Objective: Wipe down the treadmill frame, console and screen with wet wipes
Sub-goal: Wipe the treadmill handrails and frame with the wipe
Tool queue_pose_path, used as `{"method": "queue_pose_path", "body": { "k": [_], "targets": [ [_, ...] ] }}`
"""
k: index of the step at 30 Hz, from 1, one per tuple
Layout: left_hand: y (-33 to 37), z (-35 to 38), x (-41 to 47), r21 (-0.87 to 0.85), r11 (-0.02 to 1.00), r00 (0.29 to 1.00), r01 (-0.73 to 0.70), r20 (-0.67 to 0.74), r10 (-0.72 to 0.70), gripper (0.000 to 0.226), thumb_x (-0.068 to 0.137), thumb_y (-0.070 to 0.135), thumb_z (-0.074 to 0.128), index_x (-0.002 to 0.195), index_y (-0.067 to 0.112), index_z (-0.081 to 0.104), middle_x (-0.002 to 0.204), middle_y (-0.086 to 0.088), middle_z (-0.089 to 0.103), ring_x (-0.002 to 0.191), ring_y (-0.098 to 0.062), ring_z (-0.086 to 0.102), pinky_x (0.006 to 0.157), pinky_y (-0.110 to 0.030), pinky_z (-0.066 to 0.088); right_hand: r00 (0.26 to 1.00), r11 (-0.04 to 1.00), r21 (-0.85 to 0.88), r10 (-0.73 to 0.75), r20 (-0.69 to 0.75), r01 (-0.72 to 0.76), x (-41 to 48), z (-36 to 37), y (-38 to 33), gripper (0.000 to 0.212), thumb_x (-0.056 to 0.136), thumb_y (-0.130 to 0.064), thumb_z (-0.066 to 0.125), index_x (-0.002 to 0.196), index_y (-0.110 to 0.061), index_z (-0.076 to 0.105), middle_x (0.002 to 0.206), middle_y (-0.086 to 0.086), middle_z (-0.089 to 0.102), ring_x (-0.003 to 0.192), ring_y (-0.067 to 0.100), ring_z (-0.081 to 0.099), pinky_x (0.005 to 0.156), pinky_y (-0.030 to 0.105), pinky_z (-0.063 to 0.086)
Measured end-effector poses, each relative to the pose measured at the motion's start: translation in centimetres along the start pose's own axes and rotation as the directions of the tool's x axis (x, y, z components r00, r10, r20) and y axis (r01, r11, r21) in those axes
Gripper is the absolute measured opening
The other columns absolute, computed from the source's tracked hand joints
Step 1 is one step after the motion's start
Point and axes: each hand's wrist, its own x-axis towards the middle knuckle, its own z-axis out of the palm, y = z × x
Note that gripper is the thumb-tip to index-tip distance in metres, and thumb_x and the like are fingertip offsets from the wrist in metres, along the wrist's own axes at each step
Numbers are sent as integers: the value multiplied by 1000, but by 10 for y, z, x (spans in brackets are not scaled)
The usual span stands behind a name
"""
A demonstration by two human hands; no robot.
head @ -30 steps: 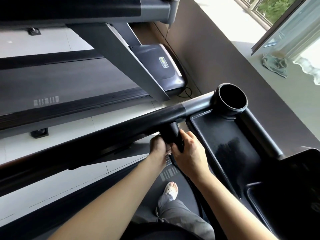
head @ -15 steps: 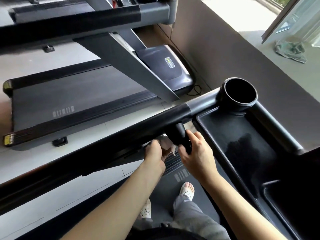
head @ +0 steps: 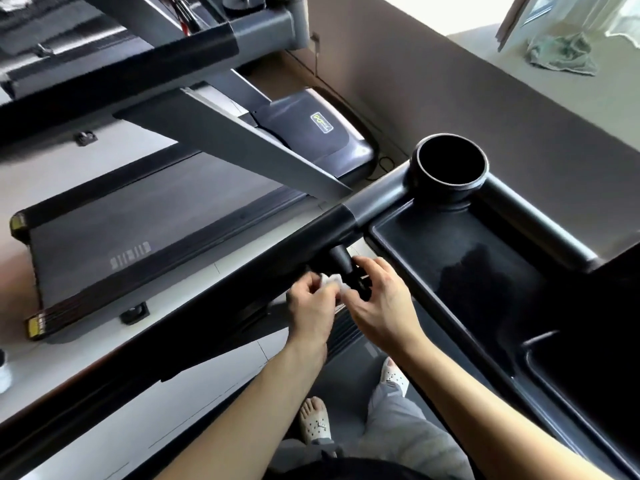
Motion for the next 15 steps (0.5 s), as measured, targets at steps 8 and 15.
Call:
{"method": "queue_pose_path", "body": {
  "k": [8,15],
  "targets": [
    [4,-2,-1,-213,977,1000,-5,-1,4,7,89,13,69,85,8,69,73,-4,64,68,-16,59,64,-29,48,999,992,120,37,13,-38,3,-4,2,48,81,-30,39,117,-16,68,104,-8,61,91,12,60,86,34,50],
    [-4,1,6,-147,987,997,-57,-68,47,9,92,10,63,86,5,68,65,-1,65,61,-14,60,60,-28,51,998,991,124,55,-26,-51,0,-3,5,40,94,-48,45,108,-20,69,98,-10,66,88,7,62,82,31,49]
  ]
}}
